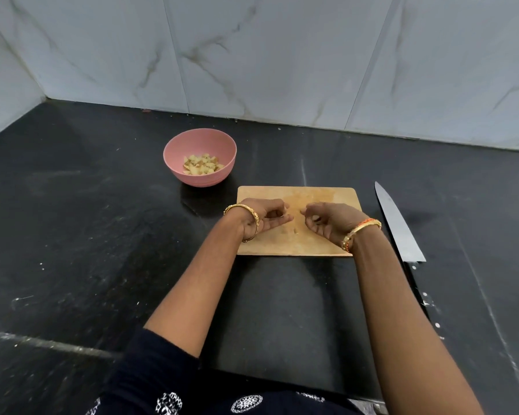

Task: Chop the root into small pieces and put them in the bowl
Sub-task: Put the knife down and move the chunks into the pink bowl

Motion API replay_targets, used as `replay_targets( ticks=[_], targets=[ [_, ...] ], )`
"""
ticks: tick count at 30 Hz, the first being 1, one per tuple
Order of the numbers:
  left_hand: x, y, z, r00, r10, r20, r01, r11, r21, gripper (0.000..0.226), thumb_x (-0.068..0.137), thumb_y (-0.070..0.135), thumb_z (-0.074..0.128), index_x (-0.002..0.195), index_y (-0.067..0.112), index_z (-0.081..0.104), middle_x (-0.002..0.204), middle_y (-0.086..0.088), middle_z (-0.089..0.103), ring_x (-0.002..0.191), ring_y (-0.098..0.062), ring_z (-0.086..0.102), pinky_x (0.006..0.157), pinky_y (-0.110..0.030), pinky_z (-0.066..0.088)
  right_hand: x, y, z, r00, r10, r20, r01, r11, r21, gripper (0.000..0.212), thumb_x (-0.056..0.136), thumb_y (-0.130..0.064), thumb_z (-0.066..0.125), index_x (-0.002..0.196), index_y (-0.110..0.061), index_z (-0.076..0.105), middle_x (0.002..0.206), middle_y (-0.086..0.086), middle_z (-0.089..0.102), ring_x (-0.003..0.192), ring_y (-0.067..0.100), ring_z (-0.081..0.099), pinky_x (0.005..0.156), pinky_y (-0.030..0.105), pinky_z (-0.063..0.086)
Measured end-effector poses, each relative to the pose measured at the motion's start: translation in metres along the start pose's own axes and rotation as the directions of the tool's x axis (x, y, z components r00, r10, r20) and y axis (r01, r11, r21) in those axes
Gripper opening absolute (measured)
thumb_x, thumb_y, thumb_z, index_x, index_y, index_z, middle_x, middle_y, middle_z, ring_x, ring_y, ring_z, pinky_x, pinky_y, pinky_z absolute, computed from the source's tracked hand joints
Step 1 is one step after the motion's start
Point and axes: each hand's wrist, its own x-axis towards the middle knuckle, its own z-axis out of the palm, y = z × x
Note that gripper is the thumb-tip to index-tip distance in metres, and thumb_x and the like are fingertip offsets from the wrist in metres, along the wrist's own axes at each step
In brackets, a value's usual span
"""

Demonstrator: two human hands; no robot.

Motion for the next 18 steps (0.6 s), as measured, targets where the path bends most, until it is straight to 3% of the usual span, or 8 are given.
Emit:
replay_targets(
  ticks=[1, 3, 5, 7, 13, 15, 18],
  targets=[
    [-0.001, 0.0, -0.001, 1.0, 0.018, -0.017, -0.017, 1.0, 0.012, 0.008, 0.081, -0.012, 0.057, 0.086, -0.009, 0.062, 0.076, -0.014, 0.06, 0.071, -0.023, 0.064, 0.052, -0.02, 0.056, 0.002, 0.0, 0.003, 0.997, -0.059, -0.053, 0.044, 0.969, -0.244, 0.014, 0.087, 0.006, 0.058, 0.078, -0.003, 0.06, 0.078, 0.009, 0.06, 0.067, 0.014, 0.057, 0.064, 0.023, 0.054],
    [-0.002, 0.002, -0.002, 0.996, 0.07, -0.053, -0.068, 0.997, 0.04, 0.008, 0.081, -0.012, 0.058, 0.088, -0.01, 0.062, 0.08, -0.017, 0.062, 0.071, -0.023, 0.065, 0.053, -0.02, 0.056, 0.009, 0.002, 0.007, 0.973, -0.188, -0.132, 0.047, 0.727, -0.686, 0.003, 0.084, -0.004, 0.067, 0.082, -0.005, 0.067, 0.078, 0.007, 0.066, 0.068, 0.016, 0.061, 0.074, 0.029, 0.056],
    [-0.003, 0.004, -0.003, 0.989, 0.116, -0.087, -0.111, 0.992, 0.056, 0.01, 0.082, -0.013, 0.058, 0.091, -0.011, 0.061, 0.082, -0.017, 0.062, 0.072, -0.024, 0.065, 0.056, -0.02, 0.057, 0.02, 0.008, 0.011, 0.94, -0.289, -0.182, -0.01, 0.508, -0.861, 0.024, 0.077, -0.021, 0.077, 0.094, -0.005, 0.07, 0.089, 0.01, 0.07, 0.084, 0.023, 0.066, 0.085, 0.037, 0.056],
    [-0.002, 0.006, -0.005, 0.981, 0.153, -0.12, -0.145, 0.986, 0.077, 0.011, 0.082, -0.013, 0.058, 0.092, -0.01, 0.061, 0.085, -0.016, 0.062, 0.075, -0.025, 0.065, 0.058, -0.021, 0.058, 0.027, 0.019, 0.017, 0.913, -0.346, -0.216, -0.041, 0.45, -0.892, 0.037, 0.075, -0.026, 0.079, 0.103, -0.004, 0.067, 0.103, 0.013, 0.068, 0.097, 0.028, 0.064, 0.086, 0.035, 0.054],
    [-0.003, 0.007, -0.014, 0.948, 0.256, -0.19, -0.239, 0.965, 0.108, 0.011, 0.08, -0.017, 0.058, 0.084, -0.006, 0.061, 0.085, -0.015, 0.06, 0.074, -0.024, 0.063, 0.052, -0.019, 0.056, 0.03, 0.026, 0.027, 0.907, -0.355, -0.226, -0.056, 0.43, -0.901, 0.034, 0.082, -0.017, 0.072, 0.109, -0.001, 0.064, 0.113, 0.018, 0.063, 0.098, 0.03, 0.062, 0.079, 0.033, 0.052],
    [-0.005, 0.012, -0.017, 0.936, 0.283, -0.211, -0.26, 0.957, 0.13, 0.009, 0.081, -0.015, 0.059, 0.084, -0.006, 0.061, 0.083, -0.016, 0.059, 0.075, -0.024, 0.062, 0.055, -0.019, 0.057, 0.027, 0.021, 0.031, 0.935, -0.292, -0.203, -0.063, 0.425, -0.903, 0.039, 0.079, -0.024, 0.075, 0.108, 0.0, 0.064, 0.107, 0.016, 0.065, 0.096, 0.029, 0.063, 0.078, 0.033, 0.052],
    [-0.008, 0.029, -0.024, 0.91, 0.339, -0.238, -0.308, 0.938, 0.16, 0.008, 0.082, -0.012, 0.059, 0.081, -0.003, 0.059, 0.083, -0.014, 0.06, 0.079, -0.024, 0.062, 0.061, -0.02, 0.057, 0.016, 0.0, 0.045, 0.973, -0.199, -0.12, 0.005, 0.535, -0.845, 0.025, 0.081, -0.025, 0.072, 0.09, -0.002, 0.067, 0.077, 0.009, 0.065, 0.064, 0.019, 0.058, 0.057, 0.027, 0.049]
  ],
)
